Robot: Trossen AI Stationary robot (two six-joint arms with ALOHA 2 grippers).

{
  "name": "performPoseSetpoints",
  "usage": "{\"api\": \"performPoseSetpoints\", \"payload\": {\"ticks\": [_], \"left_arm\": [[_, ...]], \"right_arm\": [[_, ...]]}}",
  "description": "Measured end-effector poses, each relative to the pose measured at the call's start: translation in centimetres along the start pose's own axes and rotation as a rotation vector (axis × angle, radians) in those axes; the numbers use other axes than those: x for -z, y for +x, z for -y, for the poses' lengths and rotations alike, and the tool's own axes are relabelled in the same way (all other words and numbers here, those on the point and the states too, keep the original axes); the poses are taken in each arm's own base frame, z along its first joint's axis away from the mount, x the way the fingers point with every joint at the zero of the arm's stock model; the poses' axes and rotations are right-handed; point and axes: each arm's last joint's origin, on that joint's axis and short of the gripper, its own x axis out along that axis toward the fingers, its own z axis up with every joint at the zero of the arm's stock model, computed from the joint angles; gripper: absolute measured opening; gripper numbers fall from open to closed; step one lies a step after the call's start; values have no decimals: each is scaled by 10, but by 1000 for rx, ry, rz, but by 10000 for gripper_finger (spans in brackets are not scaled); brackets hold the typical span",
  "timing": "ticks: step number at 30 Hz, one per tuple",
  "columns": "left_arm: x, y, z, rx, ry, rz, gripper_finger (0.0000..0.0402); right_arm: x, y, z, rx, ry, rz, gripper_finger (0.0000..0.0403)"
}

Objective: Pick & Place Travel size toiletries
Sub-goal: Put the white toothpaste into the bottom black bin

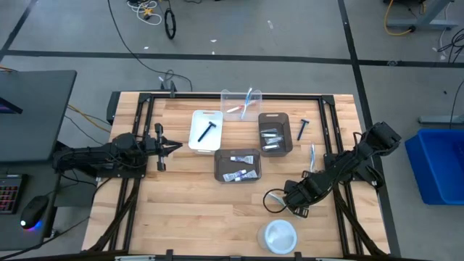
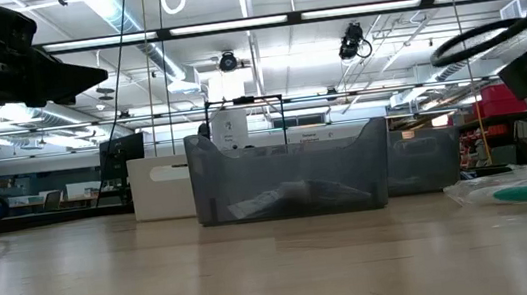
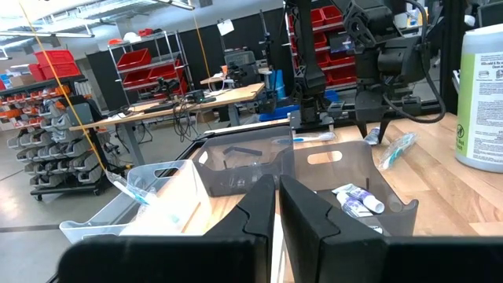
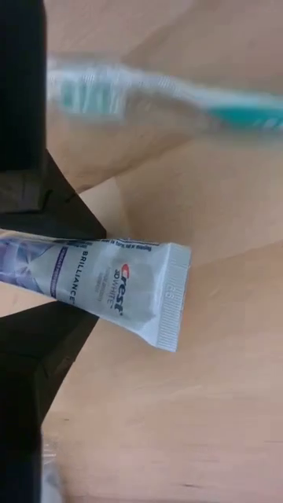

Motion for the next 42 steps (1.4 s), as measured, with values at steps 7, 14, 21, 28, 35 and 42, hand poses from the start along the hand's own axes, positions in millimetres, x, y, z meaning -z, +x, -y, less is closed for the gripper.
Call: {"api": "performPoseSetpoints", "payload": {"ticks": [7,14,21,28,35,42], "left_arm": [[0,0,0,0,0,0,27],[0,0,0,0,0,0,27],[0,0,0,0,0,-1,27],[0,0,0,0,0,0,27],[0,0,0,0,0,0,27],[0,0,0,0,0,0,27]], "right_arm": [[-6,-7,-4,-24,-41,22,133],[-9,-17,5,-15,-66,70,126],[-11,-40,22,-49,-56,128,124],[-13,-67,36,-120,-99,222,121],[-25,-100,40,-89,-208,410,120],[-47,-119,43,-46,-356,611,117]]}}
